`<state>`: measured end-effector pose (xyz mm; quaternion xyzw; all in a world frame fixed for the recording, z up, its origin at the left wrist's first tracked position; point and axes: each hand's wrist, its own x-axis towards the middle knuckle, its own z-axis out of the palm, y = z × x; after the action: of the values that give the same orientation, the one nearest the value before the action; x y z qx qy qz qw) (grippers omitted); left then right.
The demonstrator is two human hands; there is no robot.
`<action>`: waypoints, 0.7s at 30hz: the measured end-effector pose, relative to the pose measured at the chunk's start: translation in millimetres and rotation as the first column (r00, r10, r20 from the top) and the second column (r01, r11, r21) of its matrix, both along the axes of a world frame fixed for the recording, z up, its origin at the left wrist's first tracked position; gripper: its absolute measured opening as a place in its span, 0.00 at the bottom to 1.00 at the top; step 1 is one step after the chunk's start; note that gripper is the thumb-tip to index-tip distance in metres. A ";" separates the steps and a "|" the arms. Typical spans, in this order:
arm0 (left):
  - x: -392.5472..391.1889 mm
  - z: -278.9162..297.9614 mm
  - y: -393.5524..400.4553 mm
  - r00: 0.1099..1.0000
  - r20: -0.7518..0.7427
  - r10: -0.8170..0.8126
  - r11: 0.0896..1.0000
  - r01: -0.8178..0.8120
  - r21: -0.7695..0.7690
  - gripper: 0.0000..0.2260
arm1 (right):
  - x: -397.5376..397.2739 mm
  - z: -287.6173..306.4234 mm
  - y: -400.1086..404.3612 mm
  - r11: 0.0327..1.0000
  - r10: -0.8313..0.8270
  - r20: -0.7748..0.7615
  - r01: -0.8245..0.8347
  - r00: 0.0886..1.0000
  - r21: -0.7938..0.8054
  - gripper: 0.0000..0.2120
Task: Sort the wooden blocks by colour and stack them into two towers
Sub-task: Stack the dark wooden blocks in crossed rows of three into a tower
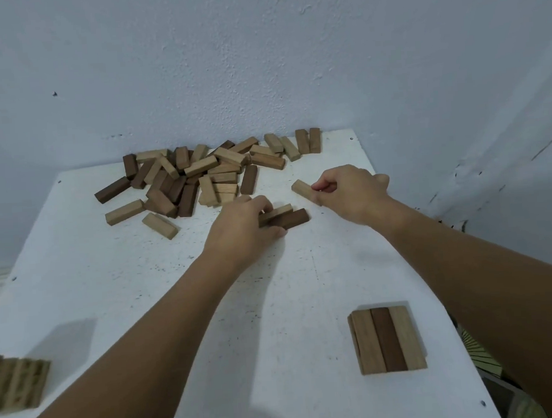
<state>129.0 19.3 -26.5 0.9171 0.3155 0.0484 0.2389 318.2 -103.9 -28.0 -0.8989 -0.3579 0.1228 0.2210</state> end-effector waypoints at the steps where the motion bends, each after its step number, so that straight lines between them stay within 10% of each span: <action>1: -9.7 0.2 -1.9 1.000 -0.005 0.017 1.000 -0.017 0.004 0.17 | -6.6 1.0 -0.2 1.000 0.001 0.013 -0.001 1.000 -0.012 0.24; 21: -158.4 13.5 -68.8 0.969 -0.163 0.188 0.980 -0.196 -0.036 0.21 | -166.5 14.8 -35.2 0.973 0.176 0.160 -0.147 0.971 -0.179 0.13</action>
<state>-29.4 -49.5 -13.0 0.8767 0.4220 -0.0100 0.2307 151.7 -139.1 -13.2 -0.8892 -0.4366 0.0903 0.1026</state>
